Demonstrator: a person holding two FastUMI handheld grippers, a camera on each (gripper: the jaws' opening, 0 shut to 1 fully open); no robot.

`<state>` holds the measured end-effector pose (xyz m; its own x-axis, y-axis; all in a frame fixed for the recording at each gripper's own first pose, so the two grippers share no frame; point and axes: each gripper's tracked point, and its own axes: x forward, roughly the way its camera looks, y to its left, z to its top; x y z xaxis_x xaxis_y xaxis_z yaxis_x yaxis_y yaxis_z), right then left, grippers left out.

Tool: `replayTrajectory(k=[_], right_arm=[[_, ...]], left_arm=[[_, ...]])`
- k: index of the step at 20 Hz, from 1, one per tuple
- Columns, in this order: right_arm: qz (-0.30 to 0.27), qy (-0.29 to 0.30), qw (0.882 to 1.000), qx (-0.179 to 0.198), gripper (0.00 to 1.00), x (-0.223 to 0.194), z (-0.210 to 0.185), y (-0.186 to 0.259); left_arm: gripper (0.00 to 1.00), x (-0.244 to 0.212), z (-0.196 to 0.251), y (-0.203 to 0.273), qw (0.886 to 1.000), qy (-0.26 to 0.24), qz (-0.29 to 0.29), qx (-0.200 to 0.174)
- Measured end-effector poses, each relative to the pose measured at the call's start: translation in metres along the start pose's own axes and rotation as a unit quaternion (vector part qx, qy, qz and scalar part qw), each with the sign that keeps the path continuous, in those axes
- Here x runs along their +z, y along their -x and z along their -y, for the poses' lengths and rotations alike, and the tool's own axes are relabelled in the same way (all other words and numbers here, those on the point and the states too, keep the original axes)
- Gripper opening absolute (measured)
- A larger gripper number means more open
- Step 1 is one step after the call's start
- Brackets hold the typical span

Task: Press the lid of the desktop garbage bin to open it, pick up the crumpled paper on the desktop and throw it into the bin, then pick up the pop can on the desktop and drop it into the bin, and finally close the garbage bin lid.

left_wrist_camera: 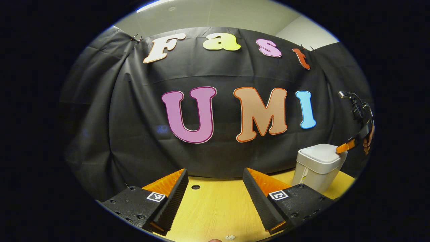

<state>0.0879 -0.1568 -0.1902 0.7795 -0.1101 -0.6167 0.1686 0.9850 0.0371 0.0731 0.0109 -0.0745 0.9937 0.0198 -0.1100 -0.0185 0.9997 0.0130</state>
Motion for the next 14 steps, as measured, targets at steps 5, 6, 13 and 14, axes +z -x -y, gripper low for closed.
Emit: replayTrajectory(k=[5,6,13,14], right_arm=[[-0.010,-0.012,1.000,-0.001,0.03,-0.0028,0.0001,-0.0015],[-0.017,-0.021,1.000,-0.002,0.02,-0.0059,0.0000,-0.0020],[-0.017,-0.004,1.000,-0.009,0.04,-0.0039,-0.0006,-0.0010],[-0.006,0.001,1.000,-0.010,0.02,0.0005,0.0000,0.0013]], left_arm=[[1.00,-0.0019,0.0019,0.0001,1.000,0.001,-0.002,0.000],[1.00,-0.0020,0.0026,-0.0008,1.000,0.001,-0.003,-0.001],[0.95,0.0006,0.0071,0.0006,1.000,0.002,0.003,-0.005],[0.95,0.0017,0.0070,0.0015,1.000,0.001,0.005,-0.005]])
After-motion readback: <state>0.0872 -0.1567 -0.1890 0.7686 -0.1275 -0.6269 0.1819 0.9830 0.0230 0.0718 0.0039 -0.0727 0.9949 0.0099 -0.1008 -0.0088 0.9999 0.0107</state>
